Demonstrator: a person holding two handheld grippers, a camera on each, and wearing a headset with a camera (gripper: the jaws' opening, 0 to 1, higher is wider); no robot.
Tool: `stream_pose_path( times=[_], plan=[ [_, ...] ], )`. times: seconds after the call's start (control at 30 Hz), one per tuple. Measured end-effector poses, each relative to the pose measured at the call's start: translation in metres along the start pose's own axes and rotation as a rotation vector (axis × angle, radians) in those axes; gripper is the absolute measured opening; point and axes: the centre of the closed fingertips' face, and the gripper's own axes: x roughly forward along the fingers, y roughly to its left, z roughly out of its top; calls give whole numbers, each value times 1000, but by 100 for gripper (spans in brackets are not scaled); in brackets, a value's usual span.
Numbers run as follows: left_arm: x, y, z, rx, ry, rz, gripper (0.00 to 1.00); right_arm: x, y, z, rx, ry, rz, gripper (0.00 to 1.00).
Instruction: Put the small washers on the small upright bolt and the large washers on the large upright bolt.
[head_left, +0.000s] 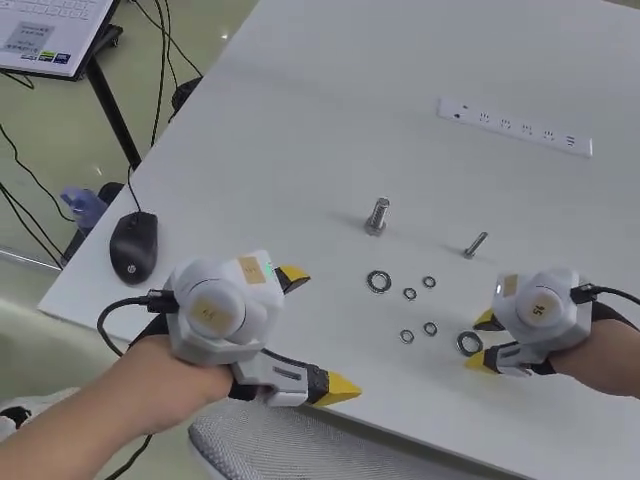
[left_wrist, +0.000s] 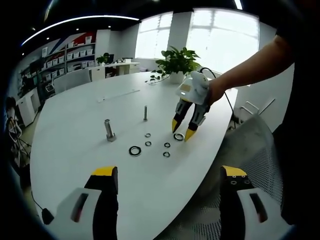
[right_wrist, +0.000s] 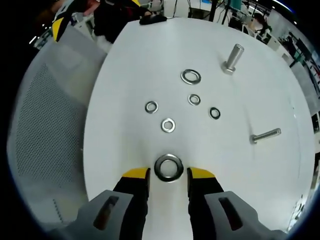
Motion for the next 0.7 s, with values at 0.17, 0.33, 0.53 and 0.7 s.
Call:
stream_pose_path(
  times=[0.17, 0.33, 0.53, 0.7],
  plan=[
    [0, 0, 4, -9, -16, 11, 83, 0, 1, -1, -49, 104, 21, 27],
    [0, -2, 4, -6, -14, 16, 81, 3, 1, -1, -77, 219, 10, 26],
    [0, -7, 7, -2, -18, 17, 78, 3, 0, -2, -40, 234, -9, 25],
    [-2, -10, 6, -2, -16, 22, 77, -1, -1, -3, 20, 167, -20, 23]
  ],
)
